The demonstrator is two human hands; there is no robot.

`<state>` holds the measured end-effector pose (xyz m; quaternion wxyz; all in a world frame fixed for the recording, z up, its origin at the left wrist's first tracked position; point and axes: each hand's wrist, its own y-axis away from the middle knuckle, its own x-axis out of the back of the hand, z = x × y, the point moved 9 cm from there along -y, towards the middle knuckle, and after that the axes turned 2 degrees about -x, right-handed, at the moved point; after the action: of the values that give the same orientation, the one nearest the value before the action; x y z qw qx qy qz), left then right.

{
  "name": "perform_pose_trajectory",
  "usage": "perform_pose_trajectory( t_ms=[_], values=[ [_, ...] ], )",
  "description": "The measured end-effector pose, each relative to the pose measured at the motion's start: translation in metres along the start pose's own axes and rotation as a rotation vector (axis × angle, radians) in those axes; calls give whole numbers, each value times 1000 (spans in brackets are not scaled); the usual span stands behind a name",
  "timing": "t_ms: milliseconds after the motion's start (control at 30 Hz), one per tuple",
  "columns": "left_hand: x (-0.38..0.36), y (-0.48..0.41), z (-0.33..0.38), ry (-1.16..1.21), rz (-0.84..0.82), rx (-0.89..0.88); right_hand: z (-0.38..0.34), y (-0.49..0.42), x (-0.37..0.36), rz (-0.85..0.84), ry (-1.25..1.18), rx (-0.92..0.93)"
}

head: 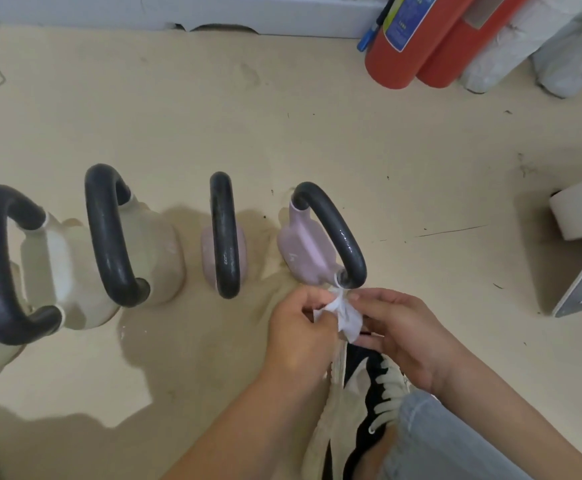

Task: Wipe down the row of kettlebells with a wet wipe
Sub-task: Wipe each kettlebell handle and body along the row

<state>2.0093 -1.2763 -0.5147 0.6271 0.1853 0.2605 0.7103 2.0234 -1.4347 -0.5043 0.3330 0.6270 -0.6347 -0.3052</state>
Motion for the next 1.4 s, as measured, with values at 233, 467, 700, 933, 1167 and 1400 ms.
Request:
perform_pose_trajectory(
  t_ms=[233, 467, 700, 933, 1167, 1400],
  values=[
    [-6, 1, -19, 173, -174, 311, 7, 6, -2, -98, 59, -16],
    [-8, 0, -26, 238, -260, 350, 6, 3, -1, -36, 21, -23],
    [10, -11, -28, 205, -117, 381, 6, 2, 3, 27, 125, -28],
    [20, -8, -27, 82, 96, 276, 6, 4, 6, 73, 185, -57],
    [5, 1, 1, 53, -77, 242, -9, 22, -21, -251, 111, -58],
    [-11, 14, 15, 32, -459, 184, -15, 23, -14, -232, 89, 41]
  ],
)
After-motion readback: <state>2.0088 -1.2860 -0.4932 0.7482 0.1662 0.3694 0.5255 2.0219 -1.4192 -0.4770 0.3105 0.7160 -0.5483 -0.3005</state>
